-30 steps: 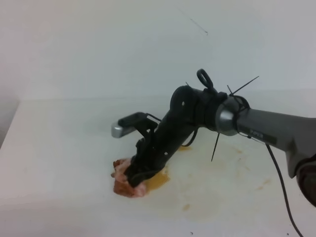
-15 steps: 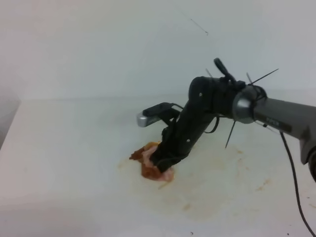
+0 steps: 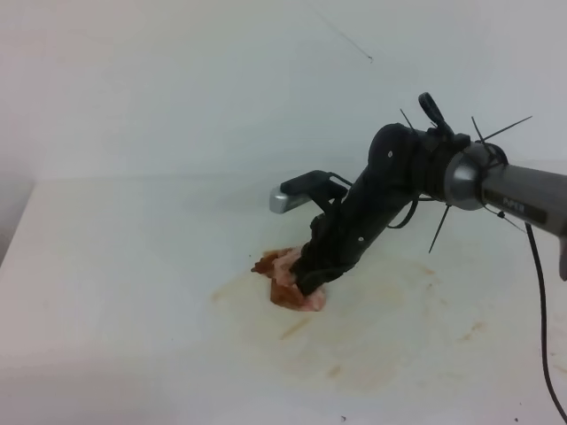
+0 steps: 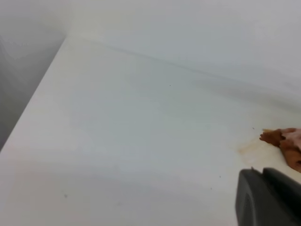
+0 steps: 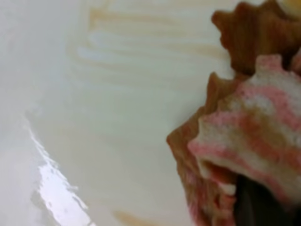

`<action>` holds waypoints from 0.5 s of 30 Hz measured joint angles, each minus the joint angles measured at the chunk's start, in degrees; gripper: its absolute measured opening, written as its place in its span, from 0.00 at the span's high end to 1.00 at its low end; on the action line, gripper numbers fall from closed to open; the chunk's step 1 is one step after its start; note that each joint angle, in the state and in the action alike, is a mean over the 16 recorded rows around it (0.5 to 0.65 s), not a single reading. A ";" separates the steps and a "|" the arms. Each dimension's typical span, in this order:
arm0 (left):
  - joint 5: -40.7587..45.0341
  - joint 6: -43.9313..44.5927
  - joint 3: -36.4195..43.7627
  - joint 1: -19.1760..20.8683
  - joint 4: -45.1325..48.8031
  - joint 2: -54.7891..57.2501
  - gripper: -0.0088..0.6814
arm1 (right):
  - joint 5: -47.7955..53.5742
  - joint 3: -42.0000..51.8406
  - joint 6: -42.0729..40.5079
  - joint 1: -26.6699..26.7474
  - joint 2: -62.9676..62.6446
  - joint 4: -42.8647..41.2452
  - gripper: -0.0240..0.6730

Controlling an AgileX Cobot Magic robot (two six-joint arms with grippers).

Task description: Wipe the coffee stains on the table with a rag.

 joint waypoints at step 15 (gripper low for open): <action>0.00 0.00 0.00 0.00 0.00 0.00 0.99 | -5.39 -4.01 -5.77 -0.06 1.47 11.75 0.97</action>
